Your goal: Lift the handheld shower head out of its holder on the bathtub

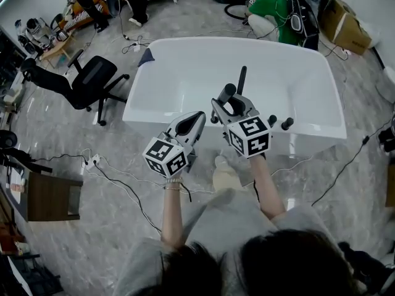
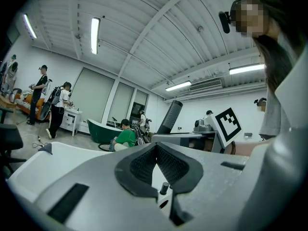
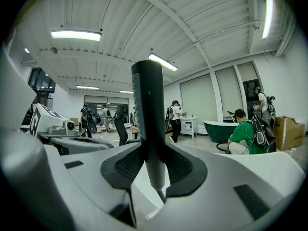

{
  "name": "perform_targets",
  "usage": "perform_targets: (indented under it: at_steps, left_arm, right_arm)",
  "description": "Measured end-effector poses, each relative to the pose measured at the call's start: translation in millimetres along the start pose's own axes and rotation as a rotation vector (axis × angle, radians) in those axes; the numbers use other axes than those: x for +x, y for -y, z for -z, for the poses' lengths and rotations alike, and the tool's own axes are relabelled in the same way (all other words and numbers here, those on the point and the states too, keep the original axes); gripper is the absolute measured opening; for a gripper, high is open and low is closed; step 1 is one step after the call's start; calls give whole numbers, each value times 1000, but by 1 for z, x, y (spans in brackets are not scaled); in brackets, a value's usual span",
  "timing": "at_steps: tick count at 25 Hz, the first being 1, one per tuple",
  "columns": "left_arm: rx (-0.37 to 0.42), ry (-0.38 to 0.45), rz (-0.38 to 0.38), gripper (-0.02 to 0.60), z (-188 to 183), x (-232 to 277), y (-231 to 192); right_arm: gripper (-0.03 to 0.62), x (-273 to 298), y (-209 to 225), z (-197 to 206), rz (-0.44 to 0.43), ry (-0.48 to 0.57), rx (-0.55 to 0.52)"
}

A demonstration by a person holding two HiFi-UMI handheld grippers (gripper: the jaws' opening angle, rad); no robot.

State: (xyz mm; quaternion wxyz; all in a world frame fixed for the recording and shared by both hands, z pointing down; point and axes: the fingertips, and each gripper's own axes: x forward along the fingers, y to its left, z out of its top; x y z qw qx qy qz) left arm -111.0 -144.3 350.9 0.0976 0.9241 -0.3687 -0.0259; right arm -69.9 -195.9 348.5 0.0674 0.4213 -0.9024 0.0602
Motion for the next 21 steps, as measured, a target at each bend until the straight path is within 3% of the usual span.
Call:
perform_targets:
  at_steps: [21]
  left_arm:
    - [-9, 3, 19, 5, 4, 8, 11]
  right_arm:
    - [133, -12, 7, 1, 13, 8, -3]
